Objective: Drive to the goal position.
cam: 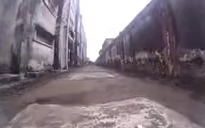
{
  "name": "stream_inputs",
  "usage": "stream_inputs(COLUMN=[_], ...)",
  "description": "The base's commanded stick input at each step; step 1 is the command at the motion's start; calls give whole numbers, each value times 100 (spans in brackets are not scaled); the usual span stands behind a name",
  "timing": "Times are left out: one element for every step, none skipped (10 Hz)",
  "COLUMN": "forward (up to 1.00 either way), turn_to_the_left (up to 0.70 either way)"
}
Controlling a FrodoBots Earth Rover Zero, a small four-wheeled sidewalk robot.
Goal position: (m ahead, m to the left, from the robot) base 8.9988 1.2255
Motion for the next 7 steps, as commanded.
stream_inputs(forward=[70, 70, 70, 70, 70, 70, 70], turn_to_the_left=[0, 0, 0, 0, 0, 0, 0])
